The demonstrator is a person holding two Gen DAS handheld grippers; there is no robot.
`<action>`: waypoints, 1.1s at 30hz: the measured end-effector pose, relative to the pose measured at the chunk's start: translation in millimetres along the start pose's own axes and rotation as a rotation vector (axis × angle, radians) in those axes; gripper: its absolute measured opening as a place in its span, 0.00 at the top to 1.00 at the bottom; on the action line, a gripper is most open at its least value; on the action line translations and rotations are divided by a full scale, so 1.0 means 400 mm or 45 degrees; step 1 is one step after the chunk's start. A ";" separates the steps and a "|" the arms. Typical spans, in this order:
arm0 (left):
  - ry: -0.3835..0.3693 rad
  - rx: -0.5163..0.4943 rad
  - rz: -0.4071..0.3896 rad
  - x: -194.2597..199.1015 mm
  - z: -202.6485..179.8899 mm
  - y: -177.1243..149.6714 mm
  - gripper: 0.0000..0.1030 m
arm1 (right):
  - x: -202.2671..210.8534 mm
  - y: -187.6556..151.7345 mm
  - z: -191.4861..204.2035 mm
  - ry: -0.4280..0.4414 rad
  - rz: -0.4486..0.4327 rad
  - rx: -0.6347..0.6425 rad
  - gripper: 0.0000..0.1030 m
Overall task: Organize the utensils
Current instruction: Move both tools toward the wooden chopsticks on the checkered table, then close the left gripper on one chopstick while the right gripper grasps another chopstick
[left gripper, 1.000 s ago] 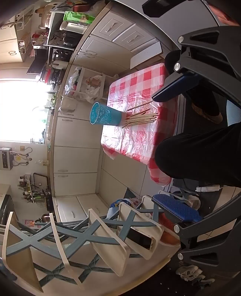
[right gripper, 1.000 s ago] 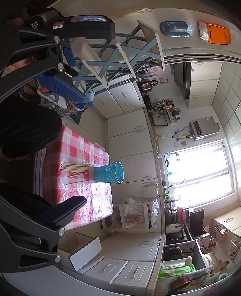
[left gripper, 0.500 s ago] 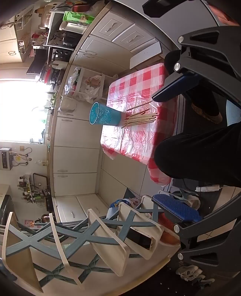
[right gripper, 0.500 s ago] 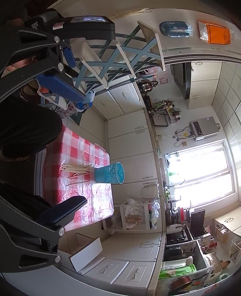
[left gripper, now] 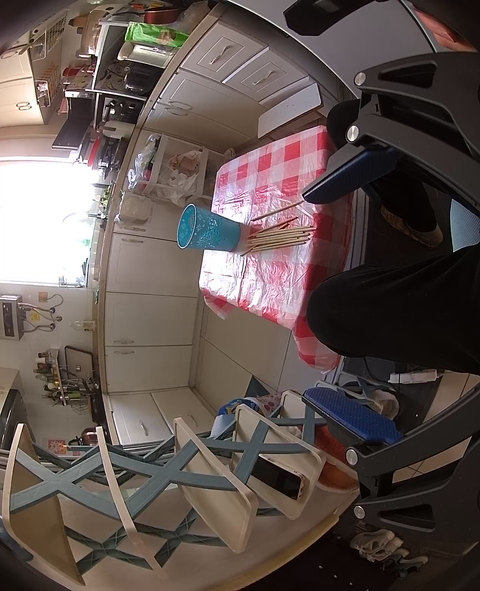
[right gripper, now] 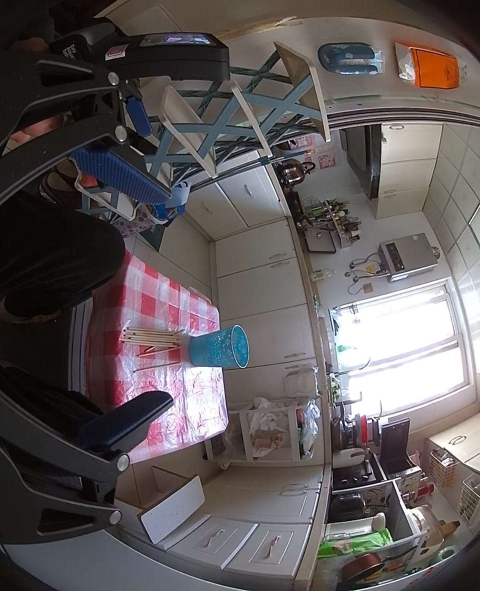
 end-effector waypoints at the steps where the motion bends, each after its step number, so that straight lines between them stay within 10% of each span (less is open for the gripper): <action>1: 0.000 0.000 0.001 0.000 0.000 0.000 0.07 | -0.001 0.000 0.001 -0.001 0.001 0.001 0.05; 33: -0.065 -0.129 0.155 -0.280 -0.110 0.142 0.07 | -0.281 0.061 -0.154 -0.089 0.184 -0.096 0.05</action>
Point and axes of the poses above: each gripper's, at about its wrist camera, not at the fingertips, and x roughly against the way its jaws point, z to its left, y to its top, the point moved 1 cm from there along -x, roughly the way its jaws point, and after that the axes turned 12 degrees about z, right-handed, at the moved point
